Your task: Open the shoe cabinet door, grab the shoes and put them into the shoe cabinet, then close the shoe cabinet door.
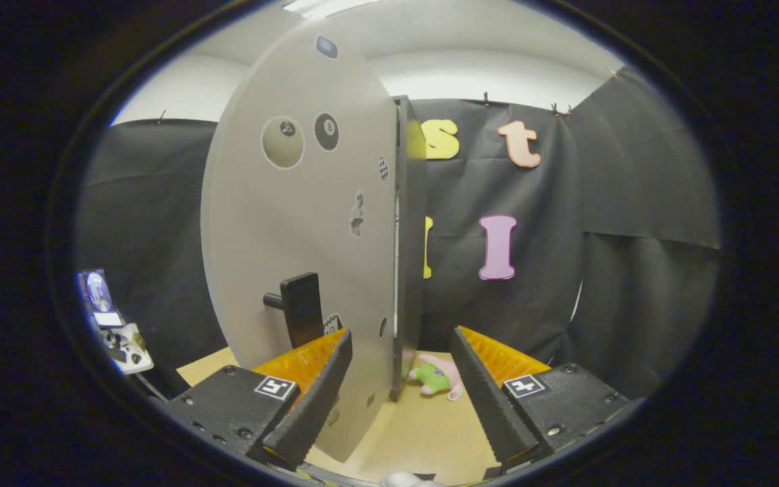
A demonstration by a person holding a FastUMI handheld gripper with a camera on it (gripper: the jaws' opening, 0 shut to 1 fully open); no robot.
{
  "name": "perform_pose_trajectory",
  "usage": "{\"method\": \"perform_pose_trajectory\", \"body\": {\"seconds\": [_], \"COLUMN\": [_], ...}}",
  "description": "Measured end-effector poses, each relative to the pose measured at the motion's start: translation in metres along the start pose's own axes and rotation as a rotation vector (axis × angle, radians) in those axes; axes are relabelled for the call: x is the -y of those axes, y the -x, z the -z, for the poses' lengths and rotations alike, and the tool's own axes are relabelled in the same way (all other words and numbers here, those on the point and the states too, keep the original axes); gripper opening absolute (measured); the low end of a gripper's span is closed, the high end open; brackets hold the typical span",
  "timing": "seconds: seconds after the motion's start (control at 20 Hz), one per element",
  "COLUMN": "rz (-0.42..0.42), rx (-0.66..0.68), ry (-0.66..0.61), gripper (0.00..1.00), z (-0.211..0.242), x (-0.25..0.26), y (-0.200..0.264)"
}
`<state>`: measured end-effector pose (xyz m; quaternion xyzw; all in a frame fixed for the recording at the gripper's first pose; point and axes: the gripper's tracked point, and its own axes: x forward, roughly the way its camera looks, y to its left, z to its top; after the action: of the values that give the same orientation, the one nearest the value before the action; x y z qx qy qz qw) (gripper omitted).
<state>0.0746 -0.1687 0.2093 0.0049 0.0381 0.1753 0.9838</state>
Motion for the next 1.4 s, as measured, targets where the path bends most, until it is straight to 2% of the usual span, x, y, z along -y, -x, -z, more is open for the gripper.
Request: {"method": "perform_pose_trajectory", "body": {"seconds": [0.1,0.3,0.95,1.1,1.25,1.3,1.4], "rz": [-0.016,0.017,0.051,0.026,-0.036,-0.049,-0.048], "rx": [-0.016,-0.009,-0.03,-0.04,-0.036,-0.035,-0.04], "ry": [-0.02,-0.01,-0.01,-0.003,0.014,0.027,0.04], "gripper": [0.96,0.95,0.95,0.95,0.96,0.98,0.98], "z": [0.006,0.001,0.02,0.019,0.015,0.015,0.016], "x": [-0.021,-0.05,-0.158,-0.185,-0.221,-0.231,-0.24], "y": [-0.001,-0.003,-0.059,-0.075,-0.096,-0.104,-0.123]}}
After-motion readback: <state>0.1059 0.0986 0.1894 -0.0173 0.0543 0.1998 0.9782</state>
